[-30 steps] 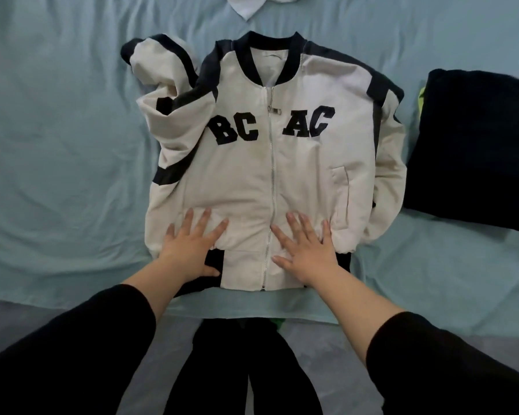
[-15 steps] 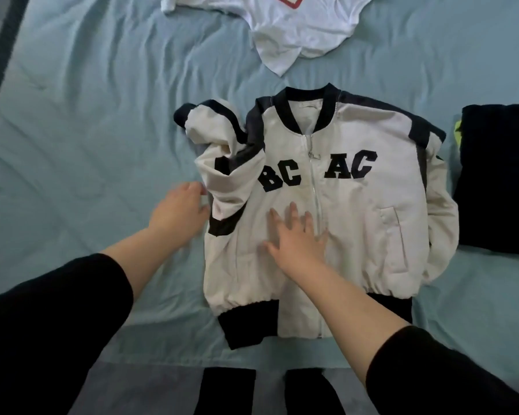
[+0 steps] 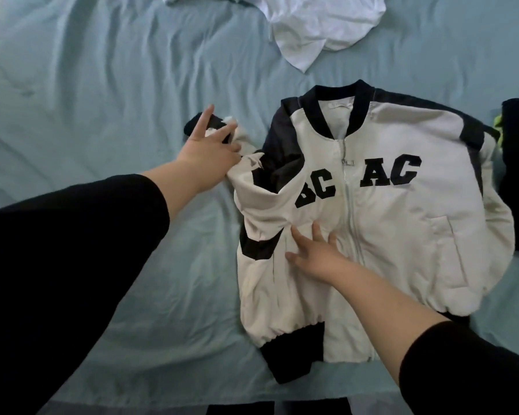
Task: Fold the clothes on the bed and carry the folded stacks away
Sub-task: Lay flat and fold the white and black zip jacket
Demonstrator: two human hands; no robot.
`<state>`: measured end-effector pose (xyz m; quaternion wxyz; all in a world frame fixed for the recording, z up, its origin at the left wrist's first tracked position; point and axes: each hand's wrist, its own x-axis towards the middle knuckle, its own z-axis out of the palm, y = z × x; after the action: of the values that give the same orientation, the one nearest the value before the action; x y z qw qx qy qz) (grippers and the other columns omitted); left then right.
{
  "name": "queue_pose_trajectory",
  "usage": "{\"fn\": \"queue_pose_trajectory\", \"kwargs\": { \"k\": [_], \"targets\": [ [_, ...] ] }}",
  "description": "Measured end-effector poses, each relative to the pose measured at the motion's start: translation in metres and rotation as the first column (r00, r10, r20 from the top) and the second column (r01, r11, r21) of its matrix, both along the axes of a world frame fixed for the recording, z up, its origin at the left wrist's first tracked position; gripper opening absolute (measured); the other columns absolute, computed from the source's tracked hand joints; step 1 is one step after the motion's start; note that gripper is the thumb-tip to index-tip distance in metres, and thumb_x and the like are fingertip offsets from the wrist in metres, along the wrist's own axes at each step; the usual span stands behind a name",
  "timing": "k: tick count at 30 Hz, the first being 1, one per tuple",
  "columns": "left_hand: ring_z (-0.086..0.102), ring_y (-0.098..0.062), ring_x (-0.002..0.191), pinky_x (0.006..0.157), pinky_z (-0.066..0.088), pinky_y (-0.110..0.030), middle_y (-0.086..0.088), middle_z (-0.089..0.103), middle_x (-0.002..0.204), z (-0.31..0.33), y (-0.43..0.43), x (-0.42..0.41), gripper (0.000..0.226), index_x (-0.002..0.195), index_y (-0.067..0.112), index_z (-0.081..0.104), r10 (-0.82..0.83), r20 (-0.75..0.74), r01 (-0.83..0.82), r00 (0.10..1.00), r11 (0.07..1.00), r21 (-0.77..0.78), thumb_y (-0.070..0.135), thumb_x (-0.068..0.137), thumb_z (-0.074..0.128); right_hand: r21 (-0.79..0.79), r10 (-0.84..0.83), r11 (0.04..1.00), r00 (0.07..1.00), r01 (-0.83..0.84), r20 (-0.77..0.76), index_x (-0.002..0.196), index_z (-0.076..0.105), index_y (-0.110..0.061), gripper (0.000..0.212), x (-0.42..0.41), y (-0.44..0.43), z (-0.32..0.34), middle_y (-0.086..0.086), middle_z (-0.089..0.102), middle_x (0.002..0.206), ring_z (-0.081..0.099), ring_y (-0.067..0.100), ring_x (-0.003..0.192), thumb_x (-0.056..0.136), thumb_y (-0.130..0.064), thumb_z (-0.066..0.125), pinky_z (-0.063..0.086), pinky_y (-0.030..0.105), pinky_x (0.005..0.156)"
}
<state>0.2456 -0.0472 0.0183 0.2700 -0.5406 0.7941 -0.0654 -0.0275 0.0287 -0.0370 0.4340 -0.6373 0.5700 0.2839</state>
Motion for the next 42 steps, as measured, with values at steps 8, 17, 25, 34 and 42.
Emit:
{"fn": "queue_pose_trajectory", "kwargs": {
  "k": [8,17,25,34,42],
  "targets": [
    [0.06,-0.028,0.098,0.074,0.044,-0.035,-0.003,0.065,0.108,0.031,0.107,0.125,0.032,0.105,0.024,0.053,0.689,-0.202,-0.574,0.696,0.703,0.42,0.047,0.099,0.033,-0.016,0.121,0.992,0.991,-0.122,-0.057,0.15,0.004,-0.043,0.068,0.007,-0.008,0.01,0.011,-0.015,0.16,-0.009,0.046,0.144,0.094,-0.056,0.041,0.002,0.05,0.118],
    [0.051,-0.038,0.12,0.097,0.041,-0.043,-0.023,0.053,0.131,0.023,0.231,0.225,0.067,0.135,0.006,0.047,0.941,-0.327,-0.91,0.082,0.205,0.361,0.044,0.085,0.069,-0.092,0.151,0.981,0.974,-0.168,-0.167,0.151,0.017,-0.037,0.061,0.016,-0.009,0.017,0.017,0.009,0.159,0.019,0.042,0.143,0.095,-0.054,0.036,0.022,0.052,0.115],
    [0.055,-0.035,0.117,0.075,0.056,-0.048,-0.012,0.05,0.129,-0.019,0.26,0.211,0.075,0.134,0.011,0.038,0.215,-0.476,-0.513,-0.853,-0.515,0.686,0.06,0.083,0.063,-0.525,0.408,0.778,0.913,-0.345,0.003,0.15,-0.005,-0.042,0.066,0.16,0.016,0.029,-0.003,-0.01,0.162,-0.004,0.023,0.149,0.096,-0.057,0.03,0.004,0.053,0.116],
    [0.057,-0.03,0.11,0.09,0.038,-0.028,-0.021,0.059,0.122,0.026,0.252,0.275,0.03,0.119,0.005,0.057,0.414,-0.886,-0.97,-0.21,-0.202,0.135,0.012,0.09,0.059,-0.469,0.538,0.762,0.84,-0.446,0.074,0.147,-0.009,-0.048,0.068,0.269,0.027,0.01,-0.007,-0.021,0.159,-0.018,0.025,0.147,0.089,-0.071,0.019,-0.01,0.065,0.109],
    [0.018,-0.031,0.145,0.116,0.01,-0.05,-0.013,0.016,0.159,-0.013,0.244,0.225,0.07,0.153,0.024,0.018,0.729,-0.683,-0.997,-0.041,-0.074,-0.02,0.049,0.094,0.047,-0.452,0.614,0.715,0.788,-0.533,0.044,0.148,-0.009,-0.045,0.068,0.278,0.033,-0.003,-0.007,-0.026,0.157,-0.024,0.022,0.145,0.09,-0.071,0.015,-0.013,0.064,0.109]
  ]
}}
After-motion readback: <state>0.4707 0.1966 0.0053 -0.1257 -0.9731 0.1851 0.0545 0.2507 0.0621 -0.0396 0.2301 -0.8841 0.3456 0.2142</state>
